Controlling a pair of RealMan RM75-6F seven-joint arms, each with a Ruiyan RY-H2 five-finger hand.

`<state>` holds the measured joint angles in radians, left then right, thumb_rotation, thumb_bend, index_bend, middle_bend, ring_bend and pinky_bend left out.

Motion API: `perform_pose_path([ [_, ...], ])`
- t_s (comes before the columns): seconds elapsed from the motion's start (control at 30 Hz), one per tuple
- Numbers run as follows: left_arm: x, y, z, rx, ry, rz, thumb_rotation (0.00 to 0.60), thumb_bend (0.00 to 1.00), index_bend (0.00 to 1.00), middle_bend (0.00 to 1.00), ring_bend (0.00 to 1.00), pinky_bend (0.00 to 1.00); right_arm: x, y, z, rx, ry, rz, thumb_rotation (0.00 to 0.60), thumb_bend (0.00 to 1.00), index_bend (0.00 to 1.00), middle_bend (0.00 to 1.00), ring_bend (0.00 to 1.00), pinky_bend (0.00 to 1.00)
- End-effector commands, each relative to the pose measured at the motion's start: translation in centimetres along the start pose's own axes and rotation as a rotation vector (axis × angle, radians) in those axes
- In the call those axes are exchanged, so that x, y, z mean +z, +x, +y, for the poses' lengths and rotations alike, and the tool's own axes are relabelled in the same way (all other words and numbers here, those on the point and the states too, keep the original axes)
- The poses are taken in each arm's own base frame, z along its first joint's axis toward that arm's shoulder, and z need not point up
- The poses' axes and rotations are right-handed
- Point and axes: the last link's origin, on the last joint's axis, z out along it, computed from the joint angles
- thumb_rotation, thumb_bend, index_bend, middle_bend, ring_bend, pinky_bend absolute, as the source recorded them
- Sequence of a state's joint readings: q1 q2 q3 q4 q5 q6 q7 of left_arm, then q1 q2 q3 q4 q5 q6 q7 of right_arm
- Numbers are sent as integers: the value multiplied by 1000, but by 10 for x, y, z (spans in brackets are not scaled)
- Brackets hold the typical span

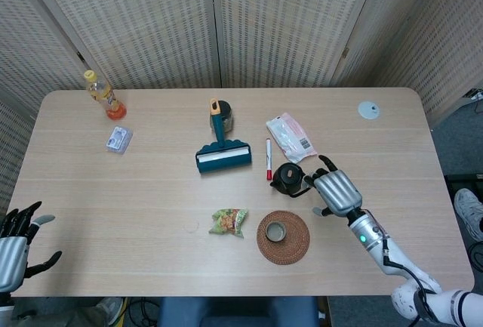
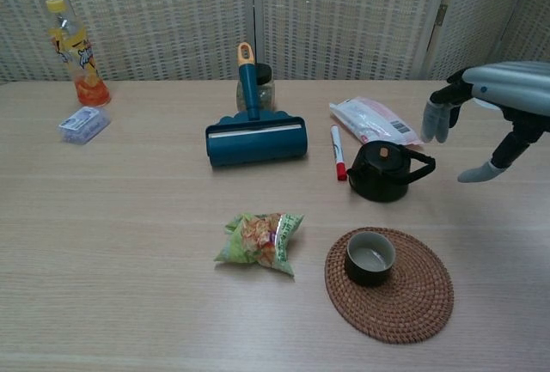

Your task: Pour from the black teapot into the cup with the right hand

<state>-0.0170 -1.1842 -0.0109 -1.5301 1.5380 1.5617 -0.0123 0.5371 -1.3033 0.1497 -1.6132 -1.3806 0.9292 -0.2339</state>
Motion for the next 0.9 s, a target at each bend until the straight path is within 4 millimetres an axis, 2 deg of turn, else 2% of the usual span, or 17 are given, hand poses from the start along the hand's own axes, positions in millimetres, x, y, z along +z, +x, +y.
perform_pose_path([
  [0.03, -1, 1, -1, 0, 4, 3, 600, 183, 278, 90, 120, 39, 9, -3, -2, -16, 5, -10, 600, 0, 435, 442, 341, 64],
  [0.43, -2, 2, -1, 1, 10, 6, 600, 183, 278, 91, 120, 39, 27, -17, -2, -76, 11, -56, 600, 0, 459, 461, 358, 64],
  [0.9, -4, 2, -4, 2, 22, 6, 600, 184, 278, 91, 120, 39, 36, -28, -4, -110, 11, -83, 600, 0, 472, 471, 365, 64],
])
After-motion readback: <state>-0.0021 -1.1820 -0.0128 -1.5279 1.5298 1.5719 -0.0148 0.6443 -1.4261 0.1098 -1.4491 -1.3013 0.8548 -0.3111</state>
